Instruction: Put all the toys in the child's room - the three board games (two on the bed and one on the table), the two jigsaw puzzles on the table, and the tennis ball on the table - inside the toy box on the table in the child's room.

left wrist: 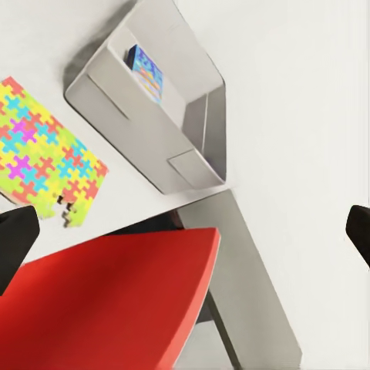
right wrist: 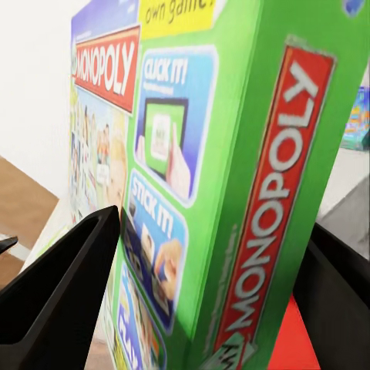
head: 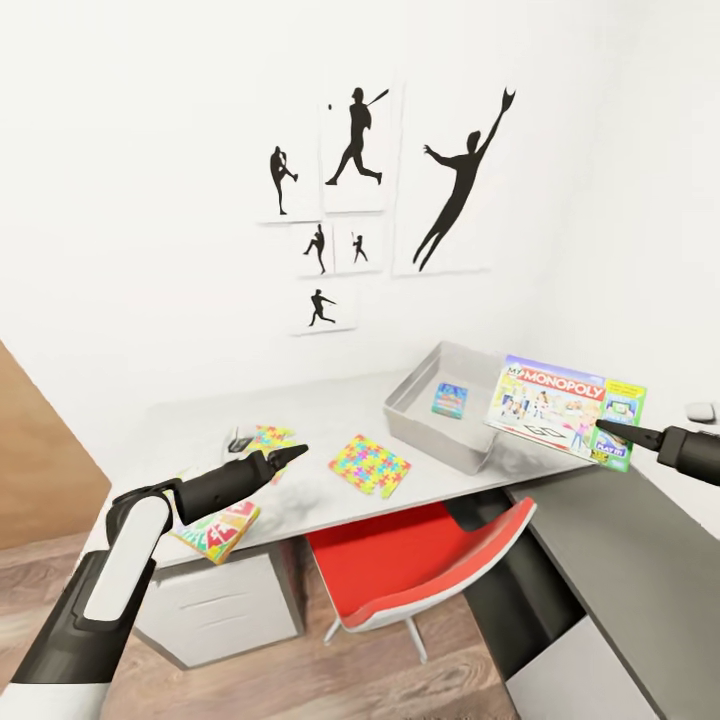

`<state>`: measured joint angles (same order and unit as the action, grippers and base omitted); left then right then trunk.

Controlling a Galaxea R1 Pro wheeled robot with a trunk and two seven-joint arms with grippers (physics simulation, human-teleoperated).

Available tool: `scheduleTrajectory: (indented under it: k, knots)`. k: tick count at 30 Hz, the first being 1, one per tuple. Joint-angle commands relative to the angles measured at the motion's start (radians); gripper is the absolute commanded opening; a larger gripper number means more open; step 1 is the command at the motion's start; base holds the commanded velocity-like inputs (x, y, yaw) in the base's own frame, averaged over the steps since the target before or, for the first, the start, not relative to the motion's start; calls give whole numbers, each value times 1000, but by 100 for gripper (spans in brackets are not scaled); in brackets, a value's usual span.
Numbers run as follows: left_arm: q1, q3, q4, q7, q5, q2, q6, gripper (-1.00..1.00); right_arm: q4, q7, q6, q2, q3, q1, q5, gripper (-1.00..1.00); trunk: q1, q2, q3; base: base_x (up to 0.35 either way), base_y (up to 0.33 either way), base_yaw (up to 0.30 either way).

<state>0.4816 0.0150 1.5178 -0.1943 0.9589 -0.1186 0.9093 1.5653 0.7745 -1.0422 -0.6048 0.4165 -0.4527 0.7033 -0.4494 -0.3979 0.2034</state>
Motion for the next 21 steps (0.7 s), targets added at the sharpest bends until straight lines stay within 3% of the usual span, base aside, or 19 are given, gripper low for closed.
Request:
scheduleTrajectory:
  k: [1,8,21]
  knots:
    - [1,1,1,-6,-5,0,2,100,0,7,-5,1,-1,-2,0,-100,-1,-2,2,0,0,-275]
    - [0,1,2,-6,-5,3,3,100,0,6,-5,6,-3,-2,-1,-100,-1,-2,2,0,0,-192]
    - [0,-1,2,-7,-5,5,3,100,0,5,-5,10,-3,-3,-6,-100,-1,-2,2,0,0,-77]
